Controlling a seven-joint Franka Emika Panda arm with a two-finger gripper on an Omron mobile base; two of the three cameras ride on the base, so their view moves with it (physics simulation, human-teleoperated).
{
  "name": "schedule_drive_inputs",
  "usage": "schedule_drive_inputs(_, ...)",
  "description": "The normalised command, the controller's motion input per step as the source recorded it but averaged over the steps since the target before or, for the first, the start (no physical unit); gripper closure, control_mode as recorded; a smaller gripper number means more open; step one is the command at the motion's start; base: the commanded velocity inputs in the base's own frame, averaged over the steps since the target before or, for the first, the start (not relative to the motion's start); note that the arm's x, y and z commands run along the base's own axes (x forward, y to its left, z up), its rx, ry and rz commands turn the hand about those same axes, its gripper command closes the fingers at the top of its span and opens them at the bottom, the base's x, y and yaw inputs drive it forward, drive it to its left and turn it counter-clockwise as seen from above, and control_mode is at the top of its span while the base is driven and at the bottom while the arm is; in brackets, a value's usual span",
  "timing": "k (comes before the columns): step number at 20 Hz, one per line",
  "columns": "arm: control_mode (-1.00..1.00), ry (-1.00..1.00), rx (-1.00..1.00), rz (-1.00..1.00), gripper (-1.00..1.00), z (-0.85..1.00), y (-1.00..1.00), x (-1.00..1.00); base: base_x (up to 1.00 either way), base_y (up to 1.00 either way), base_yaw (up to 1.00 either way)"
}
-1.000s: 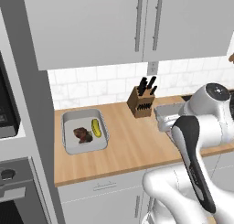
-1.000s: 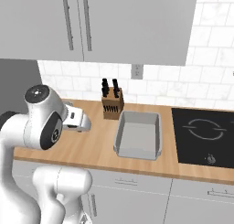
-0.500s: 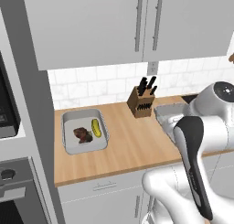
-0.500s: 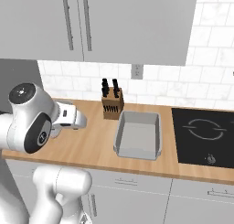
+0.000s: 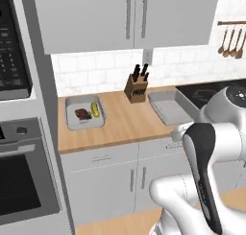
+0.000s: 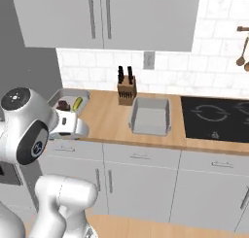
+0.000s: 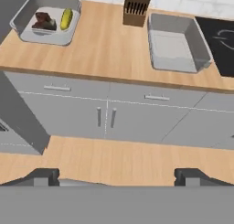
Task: Place one cucumber and one steak in each tupperware on the nearby counter, to pack two identical lunches.
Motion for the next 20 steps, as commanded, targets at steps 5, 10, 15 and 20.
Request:
schedule_drive_inputs(5,1.0,0.0,0.0,0.0,-1.0,0.0,0.0,0.0,-0.77,0.85,0.0)
schedule_drive_inputs(10,1.0,0.0,0.0,0.0,-1.0,0.0,0.0,0.0,-0.34,1.0,0.0)
schedule_drive_inputs(15,1.0,0.0,0.0,0.0,-1.0,0.0,0.0,0.0,-0.12,1.0,0.0)
schedule_drive_inputs(20,1.0,0.0,0.0,0.0,-1.0,0.0,0.0,0.0,-0.44,1.0,0.0)
